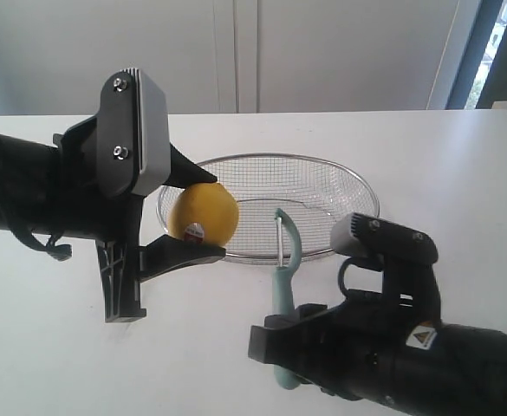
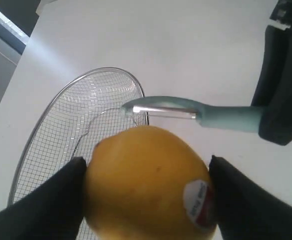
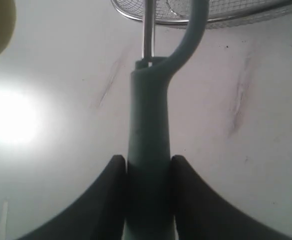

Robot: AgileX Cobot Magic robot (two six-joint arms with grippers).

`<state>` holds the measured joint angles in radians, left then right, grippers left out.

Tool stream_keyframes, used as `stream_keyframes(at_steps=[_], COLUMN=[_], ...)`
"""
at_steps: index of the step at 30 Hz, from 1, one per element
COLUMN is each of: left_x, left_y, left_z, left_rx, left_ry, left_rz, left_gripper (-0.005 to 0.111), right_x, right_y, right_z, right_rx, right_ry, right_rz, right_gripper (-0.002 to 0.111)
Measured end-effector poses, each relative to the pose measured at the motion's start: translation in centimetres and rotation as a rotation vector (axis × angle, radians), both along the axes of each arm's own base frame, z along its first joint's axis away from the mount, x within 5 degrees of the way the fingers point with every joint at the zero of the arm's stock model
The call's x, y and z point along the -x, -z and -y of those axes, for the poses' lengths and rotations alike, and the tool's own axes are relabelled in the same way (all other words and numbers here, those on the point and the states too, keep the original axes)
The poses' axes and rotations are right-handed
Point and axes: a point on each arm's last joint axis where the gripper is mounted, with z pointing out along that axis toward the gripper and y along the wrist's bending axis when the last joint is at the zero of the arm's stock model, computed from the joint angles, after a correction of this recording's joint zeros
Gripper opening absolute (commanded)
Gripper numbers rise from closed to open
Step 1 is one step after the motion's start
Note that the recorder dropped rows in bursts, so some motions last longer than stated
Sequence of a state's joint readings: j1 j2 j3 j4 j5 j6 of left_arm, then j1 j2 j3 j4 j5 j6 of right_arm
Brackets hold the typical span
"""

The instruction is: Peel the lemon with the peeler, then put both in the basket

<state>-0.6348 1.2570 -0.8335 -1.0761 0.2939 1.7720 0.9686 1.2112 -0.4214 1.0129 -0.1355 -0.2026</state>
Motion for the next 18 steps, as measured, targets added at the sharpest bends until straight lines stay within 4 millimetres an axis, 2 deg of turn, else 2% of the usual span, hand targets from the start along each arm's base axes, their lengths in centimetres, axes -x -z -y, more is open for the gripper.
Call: stream_keyframes(at_steps=[5,13,18], left_x=[0.0,0.0,0.0], left_y=[0.0,0.0,0.0], left_z=[0.0,0.0,0.0], left_rx=[0.000,0.000,0.001], left_ry=[0.000,0.000,-0.001], left_rz=[0.000,0.000,-0.001], left_gripper=[0.000,0.000,0.000], right_x=[-0.7,-1.3,-1.2], right_y=[0.3,-1.4,-1.6], right_z=[-1.0,-2.2,-2.5], right_rx=[0.021,-0.025,-0.031], right_ry=[-0.004,-0.019,-0.041], right_rz=[-0.008,0.013,-0.005], right_gripper=[0.000,0.000,0.000])
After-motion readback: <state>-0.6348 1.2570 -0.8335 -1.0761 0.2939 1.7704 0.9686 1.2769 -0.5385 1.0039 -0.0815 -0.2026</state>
